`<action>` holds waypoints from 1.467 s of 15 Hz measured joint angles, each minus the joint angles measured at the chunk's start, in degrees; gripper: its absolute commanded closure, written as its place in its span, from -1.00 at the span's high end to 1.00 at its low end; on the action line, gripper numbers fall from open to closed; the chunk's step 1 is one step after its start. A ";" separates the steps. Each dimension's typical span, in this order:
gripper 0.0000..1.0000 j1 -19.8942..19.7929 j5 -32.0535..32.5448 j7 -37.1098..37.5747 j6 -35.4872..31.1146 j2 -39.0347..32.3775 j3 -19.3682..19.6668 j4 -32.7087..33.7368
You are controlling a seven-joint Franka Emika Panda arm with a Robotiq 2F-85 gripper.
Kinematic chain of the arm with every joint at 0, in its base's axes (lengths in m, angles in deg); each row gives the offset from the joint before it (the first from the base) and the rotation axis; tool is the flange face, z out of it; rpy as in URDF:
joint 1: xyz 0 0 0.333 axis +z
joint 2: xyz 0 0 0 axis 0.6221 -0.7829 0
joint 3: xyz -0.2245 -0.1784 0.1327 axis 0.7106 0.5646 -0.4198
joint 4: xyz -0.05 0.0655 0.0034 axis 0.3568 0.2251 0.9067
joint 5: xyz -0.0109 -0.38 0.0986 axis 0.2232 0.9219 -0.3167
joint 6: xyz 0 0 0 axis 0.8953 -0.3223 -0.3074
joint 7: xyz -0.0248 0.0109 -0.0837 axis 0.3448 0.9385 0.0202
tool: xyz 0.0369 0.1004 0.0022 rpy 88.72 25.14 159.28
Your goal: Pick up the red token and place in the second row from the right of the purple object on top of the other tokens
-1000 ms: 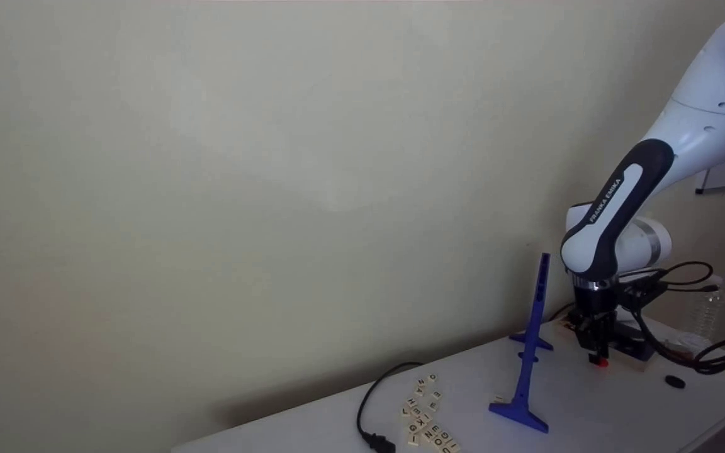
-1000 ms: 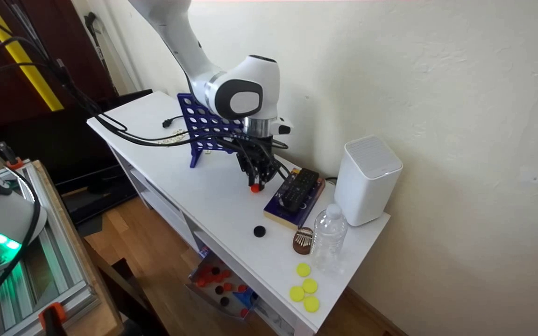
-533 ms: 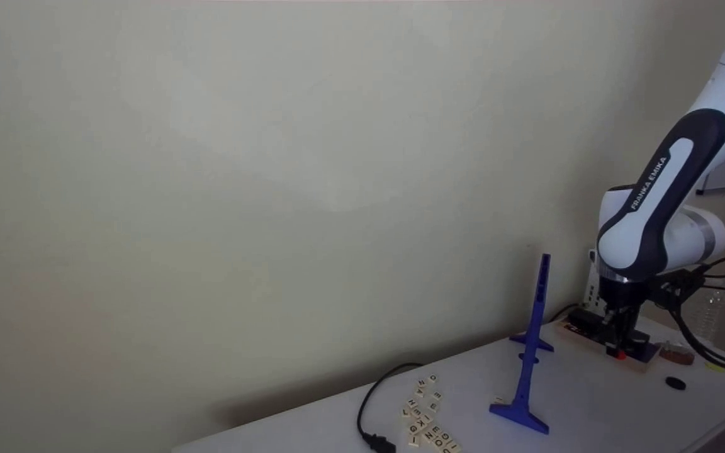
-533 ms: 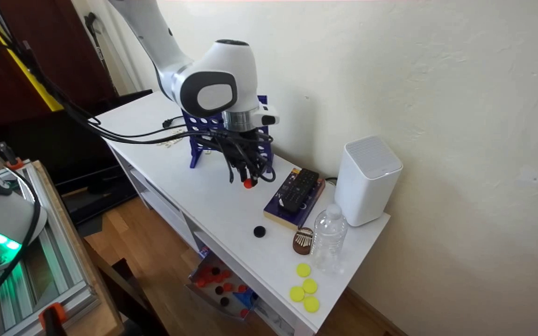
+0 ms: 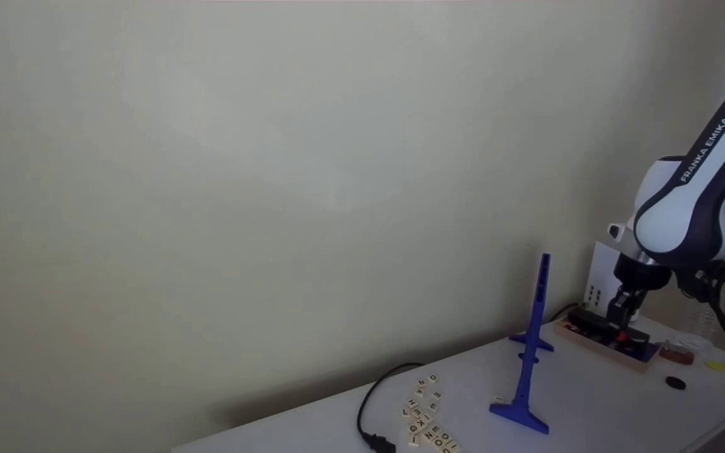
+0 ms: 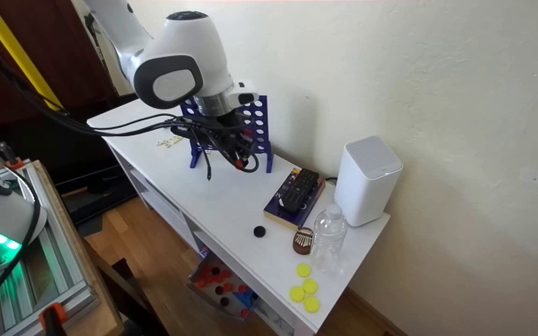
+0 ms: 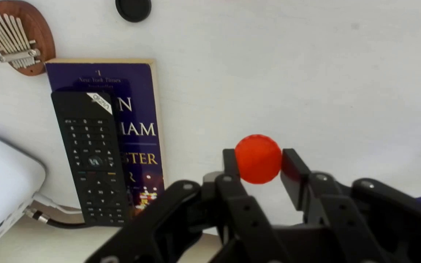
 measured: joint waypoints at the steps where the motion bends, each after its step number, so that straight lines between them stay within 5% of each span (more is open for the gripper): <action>1: -0.80 -2.10 -0.41 -0.93 -1.04 1.17 -2.43 -1.21; 4: -0.80 -10.29 -3.31 -4.51 -3.14 3.72 -12.24 -3.73; 12: -0.80 -39.69 -9.23 -14.26 -3.87 4.28 -43.07 -4.91; 22: -0.80 -64.81 -9.13 -20.77 -3.64 0.15 -64.91 -5.15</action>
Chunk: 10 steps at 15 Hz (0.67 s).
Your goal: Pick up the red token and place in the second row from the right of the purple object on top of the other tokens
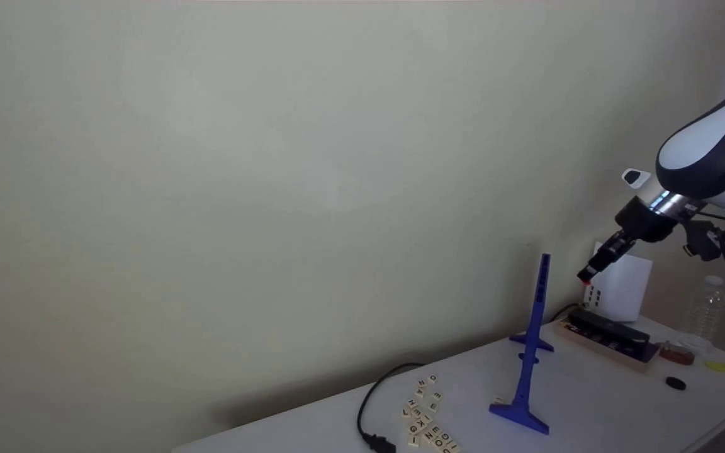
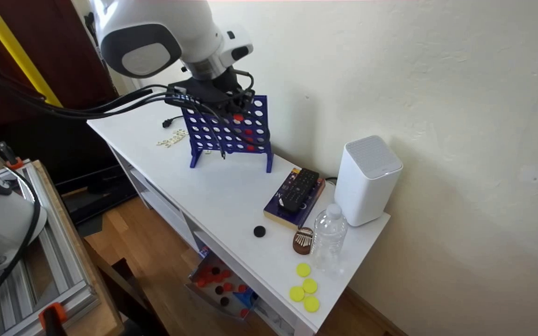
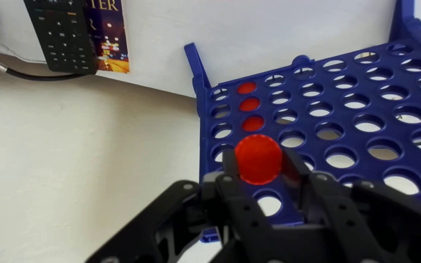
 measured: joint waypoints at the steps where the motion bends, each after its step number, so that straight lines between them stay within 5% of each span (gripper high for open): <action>1: -0.80 -1.77 0.03 -0.58 0.16 -0.65 -1.67 0.00; 10: -0.80 -12.90 5.54 -3.85 3.20 -6.80 -11.63 0.08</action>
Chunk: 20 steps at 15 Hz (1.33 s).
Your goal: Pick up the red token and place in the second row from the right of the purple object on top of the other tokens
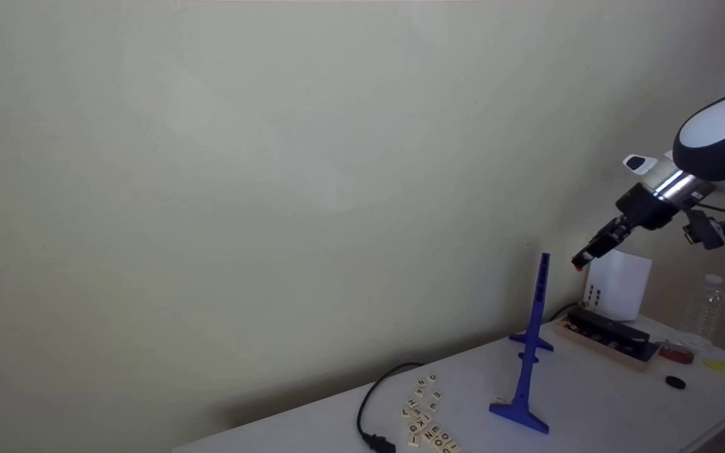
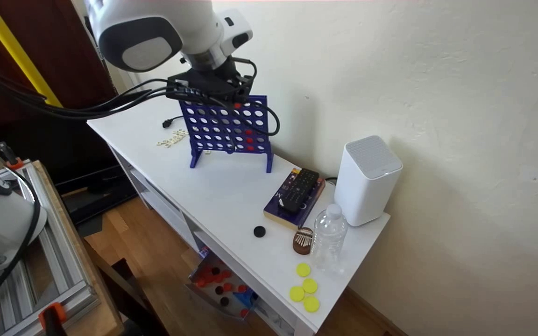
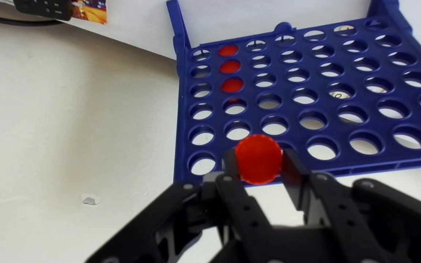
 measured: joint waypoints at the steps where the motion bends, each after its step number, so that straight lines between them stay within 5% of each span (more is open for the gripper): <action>1: -0.80 -0.70 1.00 0.00 0.40 -0.89 -0.49 0.10; 15: -0.80 -2.42 3.90 -0.15 4.37 -12.06 -2.37 3.54; 16: -0.30 -2.39 3.90 -0.08 4.58 -12.44 -2.37 3.71; 20: -0.30 -2.33 3.90 -0.07 4.63 -12.52 -2.29 3.72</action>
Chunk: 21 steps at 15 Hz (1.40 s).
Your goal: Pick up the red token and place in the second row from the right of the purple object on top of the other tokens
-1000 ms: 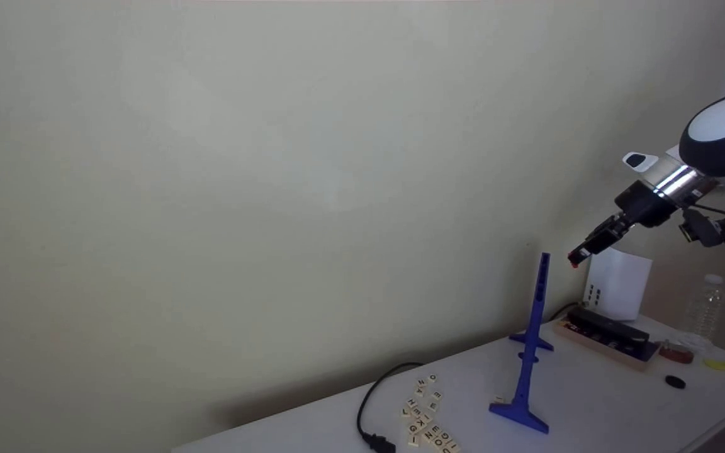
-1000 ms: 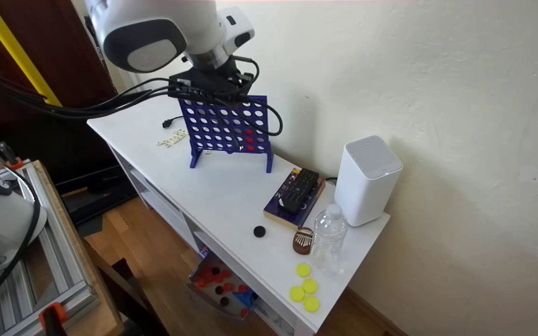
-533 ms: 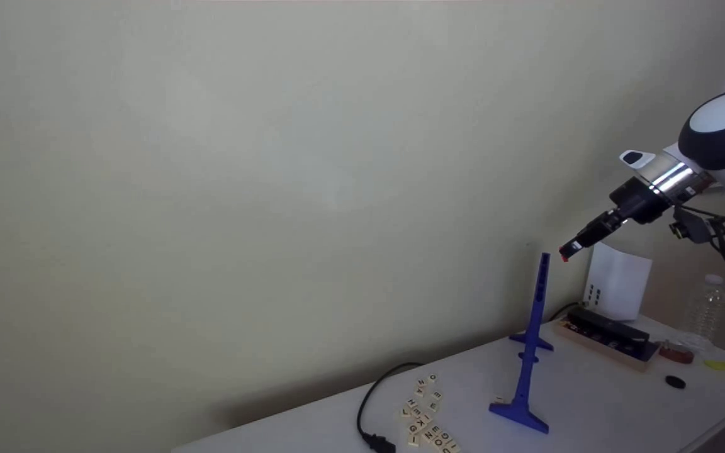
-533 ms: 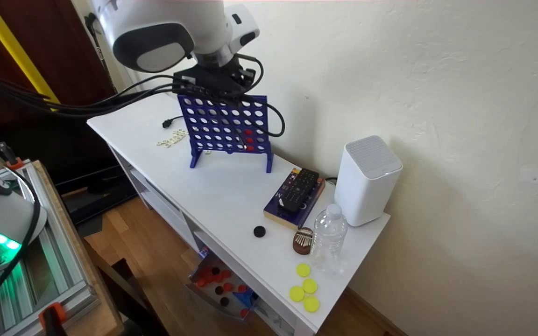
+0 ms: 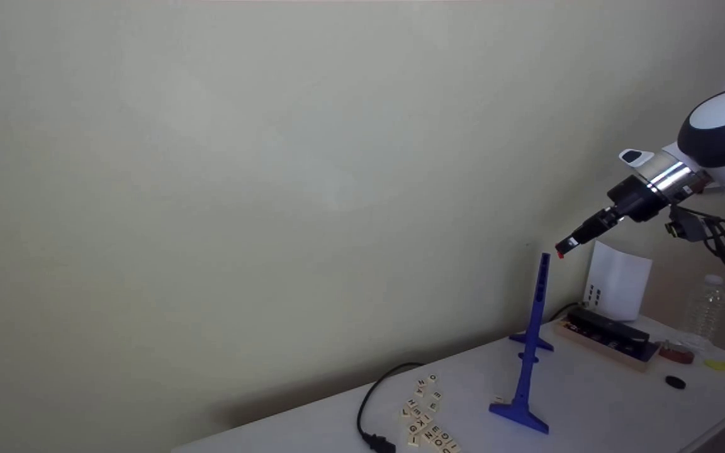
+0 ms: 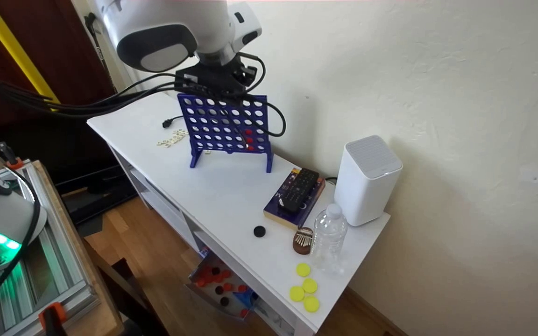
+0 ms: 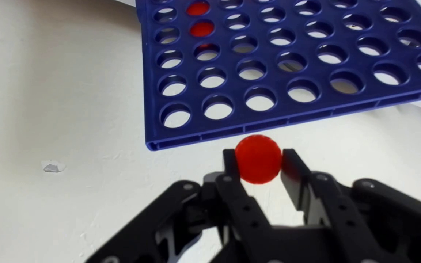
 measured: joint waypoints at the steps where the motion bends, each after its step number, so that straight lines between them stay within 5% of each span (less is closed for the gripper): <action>1: -0.80 0.00 0.00 0.00 0.00 0.00 0.00 0.00; 21: -0.80 0.73 0.19 -0.33 -0.07 -5.27 1.54 1.81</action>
